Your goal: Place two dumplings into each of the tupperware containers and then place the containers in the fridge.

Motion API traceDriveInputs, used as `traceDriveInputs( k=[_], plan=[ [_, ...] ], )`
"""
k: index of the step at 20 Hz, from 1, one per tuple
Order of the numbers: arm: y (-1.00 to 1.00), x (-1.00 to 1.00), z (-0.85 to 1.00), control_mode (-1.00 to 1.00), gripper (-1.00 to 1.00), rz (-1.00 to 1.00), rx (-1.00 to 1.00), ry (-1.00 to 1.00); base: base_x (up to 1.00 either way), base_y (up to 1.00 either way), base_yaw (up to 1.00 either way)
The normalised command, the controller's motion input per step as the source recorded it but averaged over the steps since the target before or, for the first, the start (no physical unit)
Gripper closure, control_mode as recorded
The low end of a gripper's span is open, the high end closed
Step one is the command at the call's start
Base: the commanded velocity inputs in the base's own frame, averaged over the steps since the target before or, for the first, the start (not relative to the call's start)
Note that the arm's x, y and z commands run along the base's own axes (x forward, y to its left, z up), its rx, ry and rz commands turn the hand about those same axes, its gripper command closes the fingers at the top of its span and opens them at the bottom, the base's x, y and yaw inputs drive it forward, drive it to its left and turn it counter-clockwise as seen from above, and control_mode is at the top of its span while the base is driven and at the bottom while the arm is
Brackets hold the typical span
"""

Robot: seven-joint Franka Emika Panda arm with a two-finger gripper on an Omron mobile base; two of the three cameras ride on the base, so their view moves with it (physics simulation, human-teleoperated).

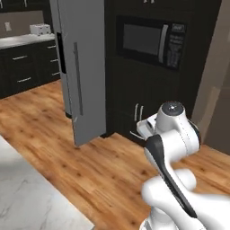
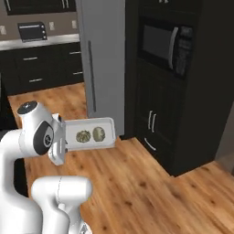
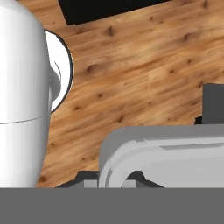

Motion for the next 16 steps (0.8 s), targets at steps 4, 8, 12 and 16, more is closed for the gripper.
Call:
traceDriveInputs(
  k=[4,8,12,16],
  plan=[
    [0.0,0.0,0.0,1.0,1.0,0.0,0.0,0.0,0.91,0.25,0.47],
    [0.0,0.0,0.0,1.0,1.0,0.0,0.0,0.0,0.98,0.21,0.46],
    [0.0,0.0,0.0,1.0,1.0,0.0,0.0,0.0,1.0,0.05,0.44],
    [0.0,0.0,0.0,1.0,1.0,0.0,0.0,0.0,1.0,0.0,0.39]
  ],
)
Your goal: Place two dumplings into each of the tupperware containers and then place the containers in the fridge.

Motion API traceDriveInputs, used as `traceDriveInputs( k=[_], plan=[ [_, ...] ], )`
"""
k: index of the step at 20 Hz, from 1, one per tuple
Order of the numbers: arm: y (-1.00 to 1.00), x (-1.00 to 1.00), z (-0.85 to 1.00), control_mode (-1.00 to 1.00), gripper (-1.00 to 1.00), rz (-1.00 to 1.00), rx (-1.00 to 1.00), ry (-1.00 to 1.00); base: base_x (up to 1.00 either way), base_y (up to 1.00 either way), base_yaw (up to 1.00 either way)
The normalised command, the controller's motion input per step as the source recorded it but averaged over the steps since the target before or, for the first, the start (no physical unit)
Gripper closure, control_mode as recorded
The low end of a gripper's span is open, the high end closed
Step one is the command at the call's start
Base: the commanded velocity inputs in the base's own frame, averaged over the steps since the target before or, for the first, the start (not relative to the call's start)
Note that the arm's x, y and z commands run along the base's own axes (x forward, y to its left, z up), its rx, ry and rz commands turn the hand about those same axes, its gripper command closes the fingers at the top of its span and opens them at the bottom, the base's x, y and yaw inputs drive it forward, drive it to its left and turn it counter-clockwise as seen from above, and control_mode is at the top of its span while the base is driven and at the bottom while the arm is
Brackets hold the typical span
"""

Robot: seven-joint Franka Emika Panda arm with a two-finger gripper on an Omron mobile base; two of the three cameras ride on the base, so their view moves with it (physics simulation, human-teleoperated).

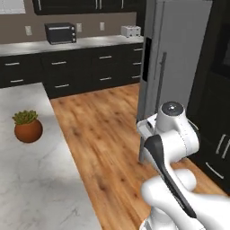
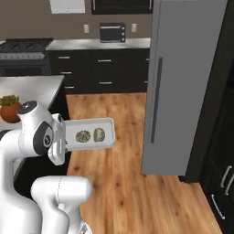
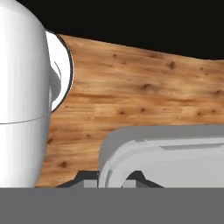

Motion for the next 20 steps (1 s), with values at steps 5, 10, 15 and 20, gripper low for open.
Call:
traceDriveInputs(
  k=[5,10,15,20],
  plan=[
    [0.0,0.0,0.0,1.0,1.0,0.0,0.0,0.0,1.0,-0.01,0.33],
    [0.0,0.0,0.0,1.0,1.0,0.0,0.0,0.0,1.0,-0.1,0.27],
    [0.0,0.0,0.0,1.0,1.0,0.0,0.0,0.0,1.0,-0.23,0.17],
    [0.0,0.0,0.0,1.0,1.0,0.0,0.0,0.0,1.0,-0.27,-0.03]
  ],
)
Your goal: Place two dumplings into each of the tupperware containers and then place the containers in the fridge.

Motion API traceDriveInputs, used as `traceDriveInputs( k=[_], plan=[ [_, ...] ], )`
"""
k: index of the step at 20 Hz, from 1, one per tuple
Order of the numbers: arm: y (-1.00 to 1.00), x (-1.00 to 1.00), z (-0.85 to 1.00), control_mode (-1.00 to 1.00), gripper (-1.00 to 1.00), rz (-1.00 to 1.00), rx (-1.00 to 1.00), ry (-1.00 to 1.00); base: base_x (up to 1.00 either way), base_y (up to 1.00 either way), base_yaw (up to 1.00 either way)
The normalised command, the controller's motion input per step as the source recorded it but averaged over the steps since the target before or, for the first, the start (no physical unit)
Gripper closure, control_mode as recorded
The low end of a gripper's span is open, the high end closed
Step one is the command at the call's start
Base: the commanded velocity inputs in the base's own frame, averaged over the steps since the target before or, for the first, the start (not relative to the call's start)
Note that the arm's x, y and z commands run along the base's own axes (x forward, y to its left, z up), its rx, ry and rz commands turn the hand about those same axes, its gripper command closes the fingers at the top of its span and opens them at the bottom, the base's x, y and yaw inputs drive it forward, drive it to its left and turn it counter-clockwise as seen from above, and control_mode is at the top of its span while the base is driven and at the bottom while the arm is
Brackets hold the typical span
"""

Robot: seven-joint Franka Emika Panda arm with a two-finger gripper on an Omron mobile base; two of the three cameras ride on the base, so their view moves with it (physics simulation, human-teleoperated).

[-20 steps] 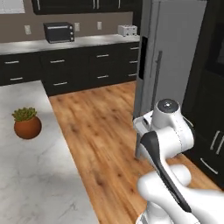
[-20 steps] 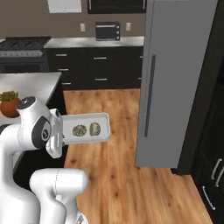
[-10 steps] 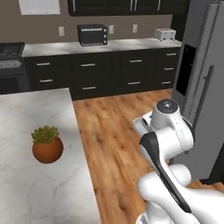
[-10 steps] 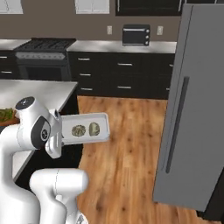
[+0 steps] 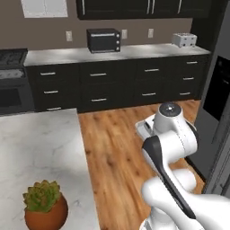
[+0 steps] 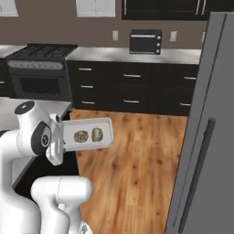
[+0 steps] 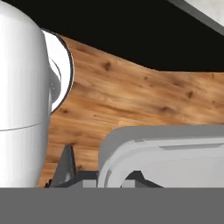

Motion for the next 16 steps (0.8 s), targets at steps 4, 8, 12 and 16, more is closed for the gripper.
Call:
traceDriveInputs(
  k=[4,8,12,16],
  plan=[
    [0.0,0.0,0.0,1.0,1.0,0.0,0.0,0.0,1.0,-0.26,-0.23],
    [0.0,0.0,0.0,1.0,1.0,0.0,0.0,0.0,1.0,-0.04,-0.35],
    [0.0,0.0,0.0,1.0,1.0,0.0,0.0,0.0,0.97,-0.01,-0.37],
    [0.0,0.0,0.0,1.0,1.0,0.0,0.0,0.0,0.83,-0.03,-0.46]
  ],
)
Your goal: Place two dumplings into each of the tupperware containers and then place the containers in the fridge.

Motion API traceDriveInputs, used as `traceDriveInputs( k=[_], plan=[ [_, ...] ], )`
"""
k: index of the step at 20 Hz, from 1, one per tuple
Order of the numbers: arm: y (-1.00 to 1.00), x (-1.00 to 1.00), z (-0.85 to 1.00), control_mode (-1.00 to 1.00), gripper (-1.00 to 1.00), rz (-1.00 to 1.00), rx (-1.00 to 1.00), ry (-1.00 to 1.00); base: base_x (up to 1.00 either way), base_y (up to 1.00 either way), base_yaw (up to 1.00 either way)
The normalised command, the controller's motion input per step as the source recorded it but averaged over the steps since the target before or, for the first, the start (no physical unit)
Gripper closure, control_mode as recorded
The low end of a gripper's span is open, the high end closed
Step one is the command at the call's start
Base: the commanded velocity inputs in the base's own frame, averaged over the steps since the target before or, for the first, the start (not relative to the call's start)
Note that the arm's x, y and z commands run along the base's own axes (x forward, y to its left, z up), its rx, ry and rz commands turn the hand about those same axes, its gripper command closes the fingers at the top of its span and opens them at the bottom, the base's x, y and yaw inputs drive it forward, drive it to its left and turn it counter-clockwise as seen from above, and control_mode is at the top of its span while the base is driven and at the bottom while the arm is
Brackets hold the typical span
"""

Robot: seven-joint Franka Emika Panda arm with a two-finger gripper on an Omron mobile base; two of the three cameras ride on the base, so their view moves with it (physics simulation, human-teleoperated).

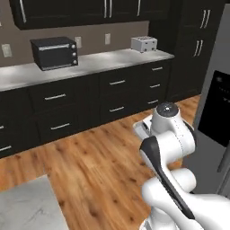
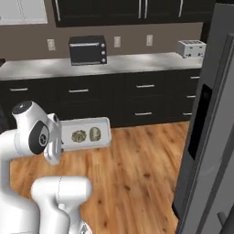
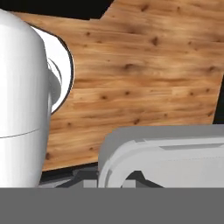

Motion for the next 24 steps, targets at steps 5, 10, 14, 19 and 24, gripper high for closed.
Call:
traceDriveInputs(
  k=[5,10,14,19,24],
  plan=[
    [0.0,0.0,0.0,1.0,1.0,0.0,0.0,0.0,0.55,-0.12,-0.61],
    [0.0,0.0,0.0,1.0,1.0,0.0,0.0,0.0,0.43,-0.1,-0.69],
    [0.0,0.0,0.0,1.0,1.0,0.0,0.0,0.0,0.29,-0.1,-0.69],
    [0.0,0.0,0.0,1.0,1.0,0.0,0.0,0.0,0.41,-0.01,-0.6],
    [0.0,0.0,0.0,1.0,1.0,0.0,0.0,0.0,0.5,0.14,-0.44]
  ],
)
